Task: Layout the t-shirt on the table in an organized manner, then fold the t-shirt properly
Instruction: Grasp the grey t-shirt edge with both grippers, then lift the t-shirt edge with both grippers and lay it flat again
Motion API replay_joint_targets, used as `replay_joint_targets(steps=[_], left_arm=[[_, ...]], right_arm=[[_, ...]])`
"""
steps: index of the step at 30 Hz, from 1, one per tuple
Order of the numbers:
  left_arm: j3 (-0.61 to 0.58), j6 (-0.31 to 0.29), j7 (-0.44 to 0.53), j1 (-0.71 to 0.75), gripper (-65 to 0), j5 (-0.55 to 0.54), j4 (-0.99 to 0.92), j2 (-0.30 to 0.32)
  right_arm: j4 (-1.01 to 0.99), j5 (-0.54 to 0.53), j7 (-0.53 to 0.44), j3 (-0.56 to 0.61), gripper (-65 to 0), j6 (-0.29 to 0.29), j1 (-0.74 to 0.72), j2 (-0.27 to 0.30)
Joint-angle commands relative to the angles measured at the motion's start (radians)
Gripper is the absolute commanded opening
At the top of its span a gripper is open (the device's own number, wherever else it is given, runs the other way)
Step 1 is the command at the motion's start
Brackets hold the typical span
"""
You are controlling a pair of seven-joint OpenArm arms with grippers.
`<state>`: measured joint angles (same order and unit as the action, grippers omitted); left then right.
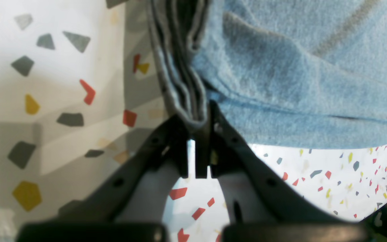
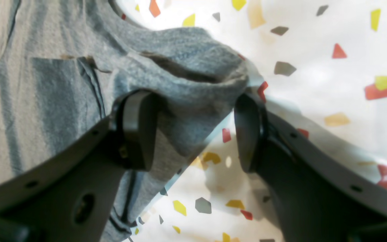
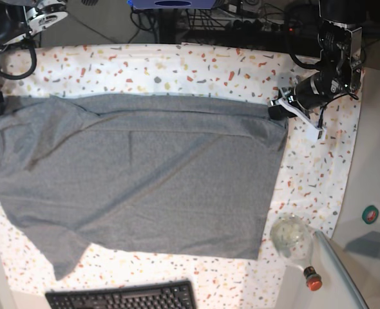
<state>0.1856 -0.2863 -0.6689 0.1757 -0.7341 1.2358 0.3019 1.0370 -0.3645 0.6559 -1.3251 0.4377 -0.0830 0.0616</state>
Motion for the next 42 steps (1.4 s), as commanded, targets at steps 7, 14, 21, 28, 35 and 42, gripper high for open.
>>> replay_joint_targets(steps=[7, 14, 21, 28, 35, 42], left_arm=[[0.005, 0.006, -0.004, 0.002, -65.0, 0.011, 0.011, 0.012], [0.004, 0.068, -0.035, 0.023, -65.0, 0.017, 0.127, 0.013], [0.009, 0.169, -0.249, -0.026, -65.0, 0.035, 0.404, 0.032], [0.119, 0.17, -0.532, -0.262, -65.0, 0.035, 0.499, -0.005], [0.268, 0.17, -0.621, -0.18, -65.0, 0.035, 0.506, -0.027], [0.269, 0.17, -0.539, 0.069, -65.0, 0.035, 0.5, -0.057]], right_arm=[[-0.036, 0.029, -0.015, 0.003, -50.9, -0.013, -0.005, 0.01], [-0.036, 0.034, 0.021, 0.005, -65.0, -0.017, -0.027, 0.068], [0.315, 0.035, 0.284, 0.239, -65.0, -0.079, -0.042, 0.096], [0.622, 0.034, 0.425, 0.43, -65.0, -0.354, -0.107, 0.126], [0.619, 0.031, 0.488, 0.381, -65.0, -0.36, -0.044, 0.126], [0.458, 0.029, 0.336, 0.382, -65.0, -0.337, 0.09, 0.082]])
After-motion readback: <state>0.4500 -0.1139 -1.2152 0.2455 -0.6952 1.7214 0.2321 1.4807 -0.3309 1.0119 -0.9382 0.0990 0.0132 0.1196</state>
